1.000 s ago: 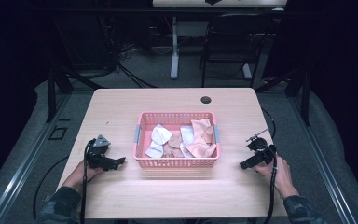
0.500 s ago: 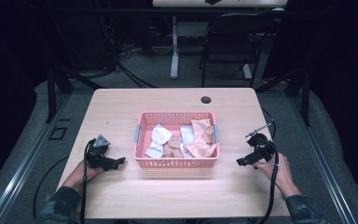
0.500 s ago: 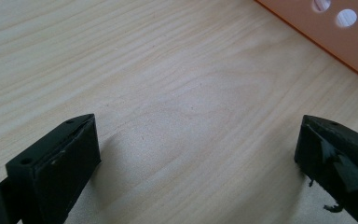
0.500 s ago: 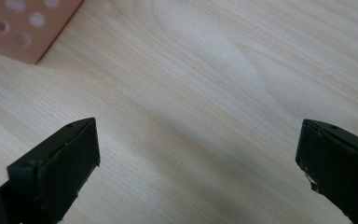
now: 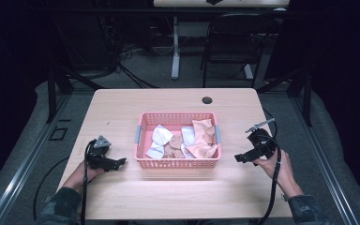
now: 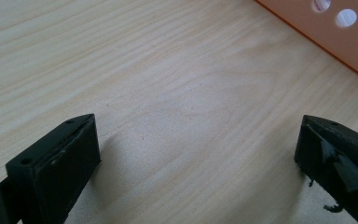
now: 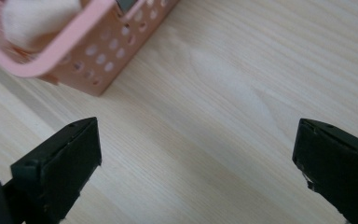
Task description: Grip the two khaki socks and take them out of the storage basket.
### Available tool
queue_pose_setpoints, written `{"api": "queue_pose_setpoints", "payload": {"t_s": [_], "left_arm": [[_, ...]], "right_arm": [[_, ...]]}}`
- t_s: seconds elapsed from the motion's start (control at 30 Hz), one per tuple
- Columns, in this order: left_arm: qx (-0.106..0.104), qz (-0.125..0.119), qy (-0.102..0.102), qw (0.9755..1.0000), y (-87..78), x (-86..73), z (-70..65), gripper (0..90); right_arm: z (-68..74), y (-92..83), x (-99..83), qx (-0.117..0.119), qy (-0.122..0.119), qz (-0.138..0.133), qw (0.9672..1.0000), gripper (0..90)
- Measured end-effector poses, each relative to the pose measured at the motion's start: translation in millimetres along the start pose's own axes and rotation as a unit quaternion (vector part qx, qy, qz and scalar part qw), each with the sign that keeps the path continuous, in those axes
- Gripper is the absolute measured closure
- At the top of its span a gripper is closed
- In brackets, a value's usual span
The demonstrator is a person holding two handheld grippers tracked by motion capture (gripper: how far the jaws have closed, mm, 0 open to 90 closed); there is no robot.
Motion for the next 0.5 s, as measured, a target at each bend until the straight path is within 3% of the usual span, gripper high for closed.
{"api": "queue_pose_setpoints", "payload": {"t_s": [0.3,0.5], "left_arm": [[0.000,0.001,0.001,1.0000,-0.1,-0.1,0.1,0.0],[0.000,0.001,0.001,1.0000,-0.1,-0.1,0.1,0.0]], "right_arm": [[22.2,-13.6,34.3,0.020,-0.019,-0.030,0.9992,0.0],[35.9,-9.9,46.8,0.029,-0.039,-0.034,0.9982,0.0]]}}
Point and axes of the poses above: each handheld gripper's, and its own axes: y roughly forward along the jaws, x roughly out of its top, z roughly to its left, the point moved 9 cm from there along y, roughly forward along the jaws, and after that the axes turned 13 degrees about -z, right-handed, at the moved point
